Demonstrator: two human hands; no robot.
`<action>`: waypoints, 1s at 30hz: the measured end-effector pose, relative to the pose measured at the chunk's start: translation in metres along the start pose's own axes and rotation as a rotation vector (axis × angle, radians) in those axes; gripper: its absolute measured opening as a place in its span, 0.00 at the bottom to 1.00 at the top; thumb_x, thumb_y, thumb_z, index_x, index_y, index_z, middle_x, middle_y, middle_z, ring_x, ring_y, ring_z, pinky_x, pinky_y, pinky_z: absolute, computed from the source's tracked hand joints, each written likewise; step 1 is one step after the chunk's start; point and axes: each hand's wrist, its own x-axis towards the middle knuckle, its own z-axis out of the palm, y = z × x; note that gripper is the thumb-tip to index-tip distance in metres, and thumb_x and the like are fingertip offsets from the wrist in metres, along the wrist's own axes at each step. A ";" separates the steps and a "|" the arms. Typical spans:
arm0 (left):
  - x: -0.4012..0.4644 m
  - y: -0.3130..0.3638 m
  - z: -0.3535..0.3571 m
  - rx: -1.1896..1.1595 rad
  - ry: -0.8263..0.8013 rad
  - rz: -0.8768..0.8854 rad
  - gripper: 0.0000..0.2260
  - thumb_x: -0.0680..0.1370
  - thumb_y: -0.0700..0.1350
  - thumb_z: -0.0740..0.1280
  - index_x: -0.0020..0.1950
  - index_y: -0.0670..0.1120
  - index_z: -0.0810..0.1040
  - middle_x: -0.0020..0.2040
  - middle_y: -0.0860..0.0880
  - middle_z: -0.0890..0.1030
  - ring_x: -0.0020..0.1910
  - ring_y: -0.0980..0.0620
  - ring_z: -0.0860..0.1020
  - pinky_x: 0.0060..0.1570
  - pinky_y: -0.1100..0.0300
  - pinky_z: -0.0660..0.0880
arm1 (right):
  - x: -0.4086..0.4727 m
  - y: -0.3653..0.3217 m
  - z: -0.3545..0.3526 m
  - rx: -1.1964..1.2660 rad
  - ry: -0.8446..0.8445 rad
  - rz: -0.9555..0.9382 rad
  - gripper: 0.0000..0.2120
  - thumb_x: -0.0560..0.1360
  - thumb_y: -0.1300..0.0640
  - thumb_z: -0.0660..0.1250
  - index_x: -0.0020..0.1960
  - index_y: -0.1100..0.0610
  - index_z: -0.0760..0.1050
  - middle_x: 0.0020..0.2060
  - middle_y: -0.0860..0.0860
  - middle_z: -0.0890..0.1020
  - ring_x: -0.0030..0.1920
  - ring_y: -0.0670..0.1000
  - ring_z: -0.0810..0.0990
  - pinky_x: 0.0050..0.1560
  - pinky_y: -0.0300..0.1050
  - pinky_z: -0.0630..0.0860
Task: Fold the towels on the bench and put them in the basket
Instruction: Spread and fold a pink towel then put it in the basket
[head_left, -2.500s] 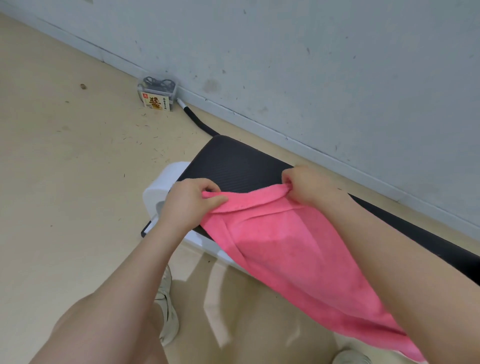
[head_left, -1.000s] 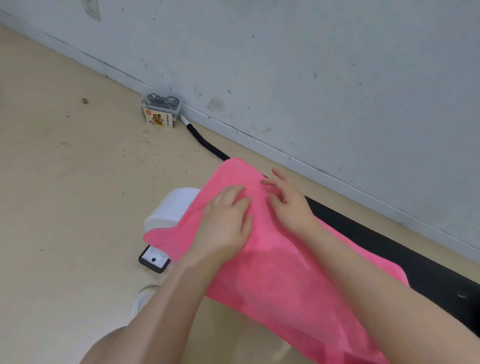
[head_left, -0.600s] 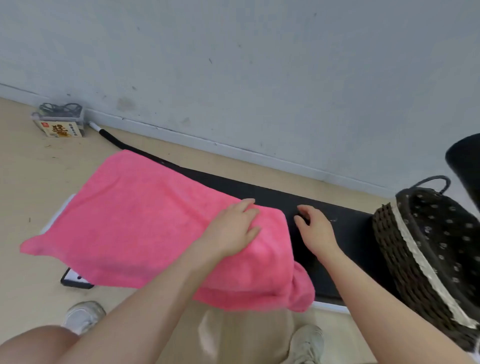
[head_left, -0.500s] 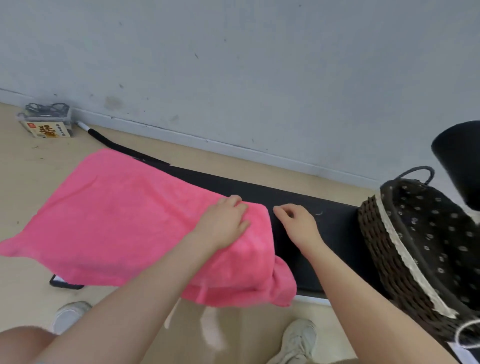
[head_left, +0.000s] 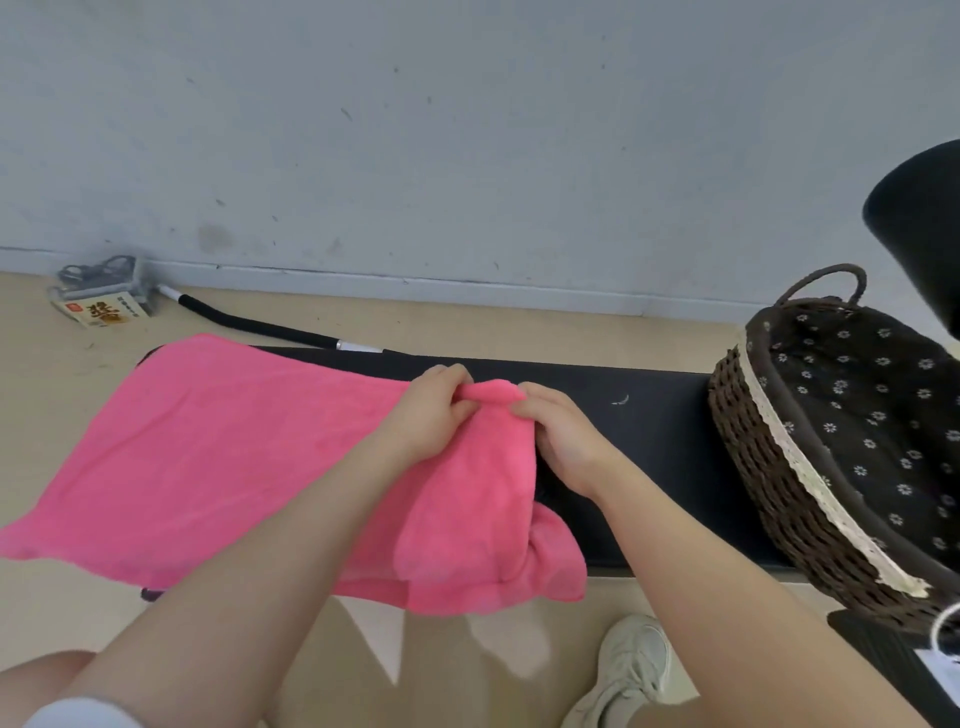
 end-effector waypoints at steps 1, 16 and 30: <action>0.001 0.001 0.000 -0.022 0.037 0.002 0.05 0.77 0.40 0.64 0.51 0.39 0.74 0.45 0.47 0.71 0.44 0.49 0.68 0.38 0.63 0.57 | -0.002 -0.001 -0.003 0.004 -0.020 -0.011 0.08 0.69 0.60 0.63 0.32 0.55 0.68 0.30 0.50 0.69 0.34 0.48 0.67 0.36 0.42 0.64; 0.037 0.006 0.018 -0.098 0.323 -0.251 0.07 0.76 0.35 0.61 0.53 0.36 0.73 0.57 0.37 0.72 0.53 0.42 0.71 0.42 0.63 0.59 | 0.012 -0.008 -0.104 -0.690 0.432 0.036 0.10 0.70 0.63 0.64 0.32 0.54 0.70 0.30 0.49 0.73 0.34 0.49 0.72 0.31 0.42 0.66; 0.068 0.024 0.032 0.098 0.117 -0.021 0.26 0.79 0.41 0.57 0.76 0.42 0.53 0.77 0.41 0.49 0.65 0.39 0.70 0.60 0.49 0.70 | 0.044 -0.007 -0.128 -1.149 0.607 0.061 0.23 0.77 0.67 0.56 0.71 0.65 0.59 0.72 0.65 0.59 0.72 0.63 0.59 0.70 0.52 0.58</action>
